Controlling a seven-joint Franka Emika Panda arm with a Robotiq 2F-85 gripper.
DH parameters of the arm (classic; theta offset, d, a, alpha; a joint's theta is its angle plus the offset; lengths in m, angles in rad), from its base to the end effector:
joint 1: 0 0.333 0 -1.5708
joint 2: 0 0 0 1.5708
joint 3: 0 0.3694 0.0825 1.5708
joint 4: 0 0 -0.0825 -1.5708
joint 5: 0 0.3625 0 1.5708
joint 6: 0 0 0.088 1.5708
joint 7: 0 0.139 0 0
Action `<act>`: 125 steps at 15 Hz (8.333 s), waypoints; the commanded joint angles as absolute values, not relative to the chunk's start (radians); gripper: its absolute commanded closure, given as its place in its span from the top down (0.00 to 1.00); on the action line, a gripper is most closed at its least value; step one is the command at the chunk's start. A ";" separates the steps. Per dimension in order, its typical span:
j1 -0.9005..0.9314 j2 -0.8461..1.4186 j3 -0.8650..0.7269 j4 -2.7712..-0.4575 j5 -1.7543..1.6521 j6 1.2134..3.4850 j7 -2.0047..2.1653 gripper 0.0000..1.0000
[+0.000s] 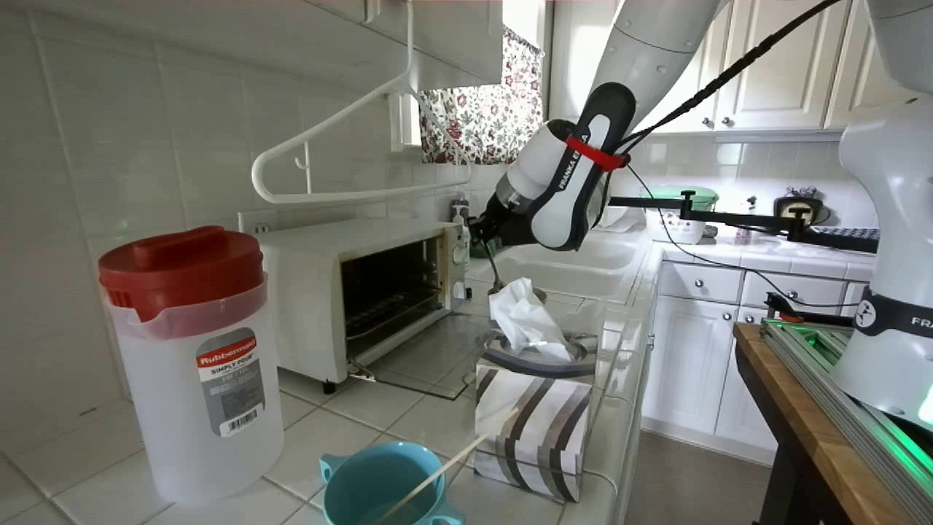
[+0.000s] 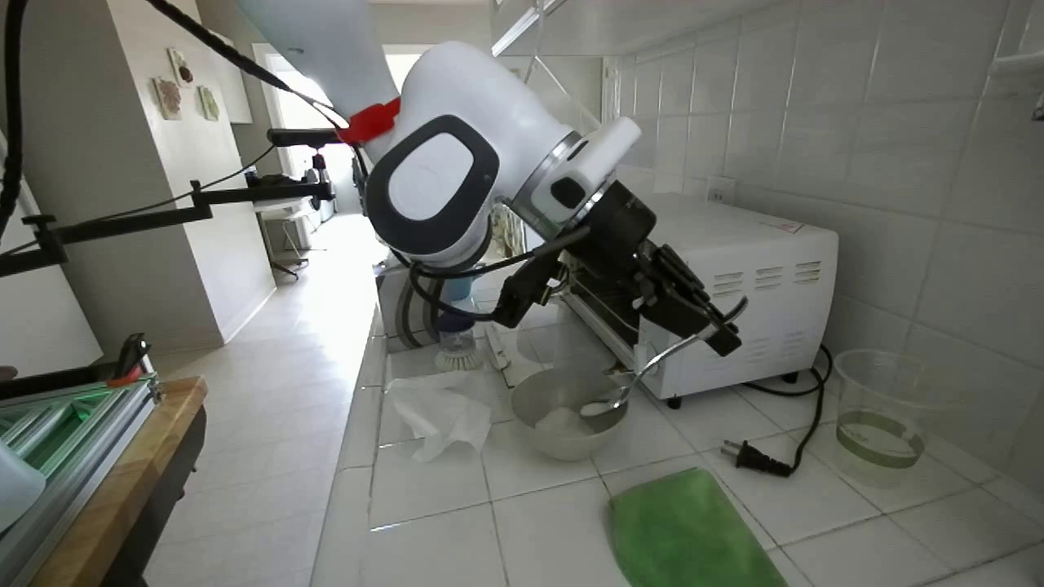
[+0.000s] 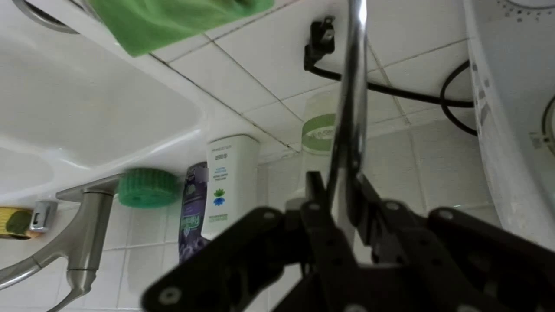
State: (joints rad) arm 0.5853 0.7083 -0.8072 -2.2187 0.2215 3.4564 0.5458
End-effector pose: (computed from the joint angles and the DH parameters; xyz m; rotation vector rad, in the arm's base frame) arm 0.6194 -0.1149 0.2765 2.4753 -0.8823 1.1592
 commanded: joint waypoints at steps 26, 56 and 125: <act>0.637 0.753 -0.753 -2.283 0.500 3.578 0.342 0.05; 0.610 0.731 -0.784 -2.260 0.458 3.376 0.470 0.05; 0.825 0.808 -0.967 -2.343 0.466 3.702 0.468 0.05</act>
